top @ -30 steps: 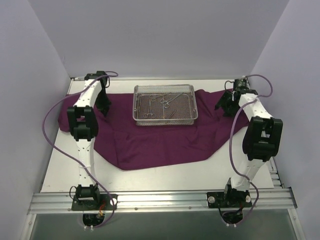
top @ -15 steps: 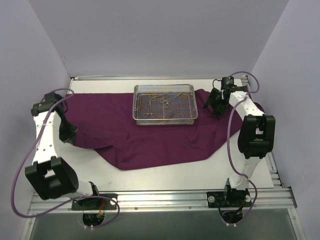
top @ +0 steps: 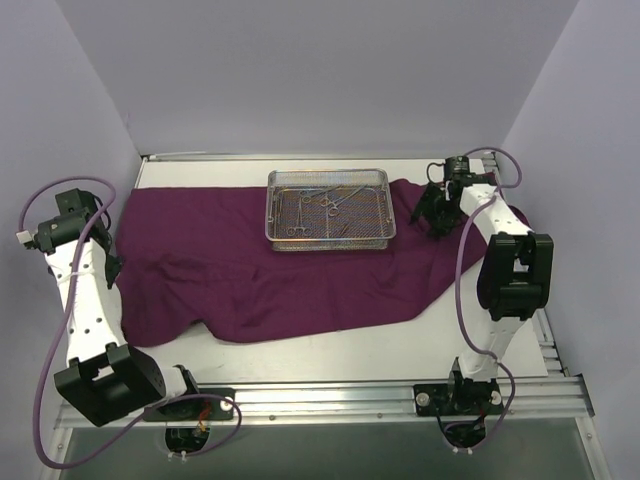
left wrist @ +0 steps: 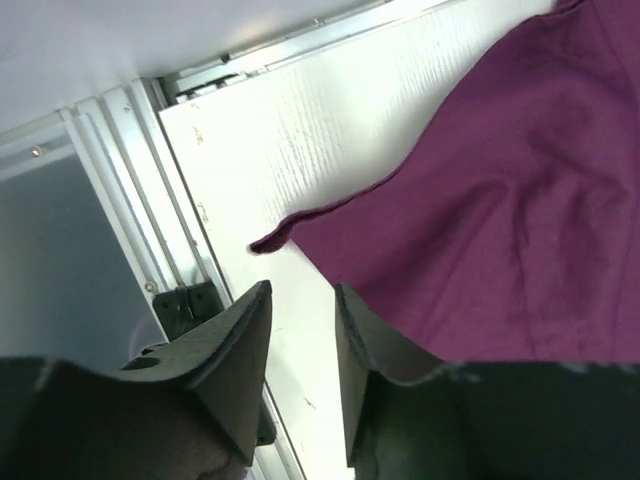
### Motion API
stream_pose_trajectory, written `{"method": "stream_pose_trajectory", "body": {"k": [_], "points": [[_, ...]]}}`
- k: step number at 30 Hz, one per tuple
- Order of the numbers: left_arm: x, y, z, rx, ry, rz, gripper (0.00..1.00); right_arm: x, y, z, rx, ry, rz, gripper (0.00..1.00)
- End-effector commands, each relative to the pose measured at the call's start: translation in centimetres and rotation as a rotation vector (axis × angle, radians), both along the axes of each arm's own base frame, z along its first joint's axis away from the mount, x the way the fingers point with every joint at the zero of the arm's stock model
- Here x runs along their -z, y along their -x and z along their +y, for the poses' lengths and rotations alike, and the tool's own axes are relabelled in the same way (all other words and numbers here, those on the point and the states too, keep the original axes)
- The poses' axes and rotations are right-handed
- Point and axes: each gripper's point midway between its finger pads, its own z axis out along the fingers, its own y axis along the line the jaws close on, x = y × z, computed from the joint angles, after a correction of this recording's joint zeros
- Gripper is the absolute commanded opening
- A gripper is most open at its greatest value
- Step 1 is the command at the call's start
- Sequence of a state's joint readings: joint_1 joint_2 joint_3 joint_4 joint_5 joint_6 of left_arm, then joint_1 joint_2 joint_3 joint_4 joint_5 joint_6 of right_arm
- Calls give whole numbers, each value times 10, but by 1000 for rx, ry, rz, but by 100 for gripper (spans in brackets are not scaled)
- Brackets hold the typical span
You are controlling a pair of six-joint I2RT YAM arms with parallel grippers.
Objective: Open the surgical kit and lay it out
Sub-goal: Smooth out the surgical kit at the center of the board.
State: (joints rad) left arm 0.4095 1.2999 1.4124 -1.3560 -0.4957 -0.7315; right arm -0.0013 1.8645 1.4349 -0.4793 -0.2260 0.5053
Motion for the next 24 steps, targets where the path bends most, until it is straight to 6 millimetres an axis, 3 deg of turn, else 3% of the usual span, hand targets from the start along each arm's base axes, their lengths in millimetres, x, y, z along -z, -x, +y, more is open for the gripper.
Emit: {"method": "stream_pose_trajectory", "body": {"k": [1, 3, 5, 7, 8, 13, 14, 19, 24], "points": [[-12, 66, -14, -57, 20, 223, 41, -19, -4, -22, 28, 80, -18, 54], [-17, 62, -11, -34, 2, 207, 43, -16, -6, -38, 47, 117, 5, 56], [-17, 43, -16, 30, 33, 140, 44, -11, -9, -60, 83, 165, 22, 57], [-11, 15, -20, 95, 52, 64, 45, -18, -24, -72, 101, 205, 0, 60], [-6, 2, -25, 148, 88, 37, 45, -8, -29, -79, 112, 227, 20, 62], [16, -68, -57, 385, 204, -98, 42, -7, -66, -103, 220, 249, -41, 64], [19, -74, -63, 409, 218, -97, 40, -5, -79, -106, 234, 247, -56, 63], [46, -99, -82, 493, 328, -58, 36, -1, -104, -116, 275, 293, -32, 55], [48, -116, -86, 538, 356, -46, 34, 9, -122, -113, 304, 309, -41, 51]]}}
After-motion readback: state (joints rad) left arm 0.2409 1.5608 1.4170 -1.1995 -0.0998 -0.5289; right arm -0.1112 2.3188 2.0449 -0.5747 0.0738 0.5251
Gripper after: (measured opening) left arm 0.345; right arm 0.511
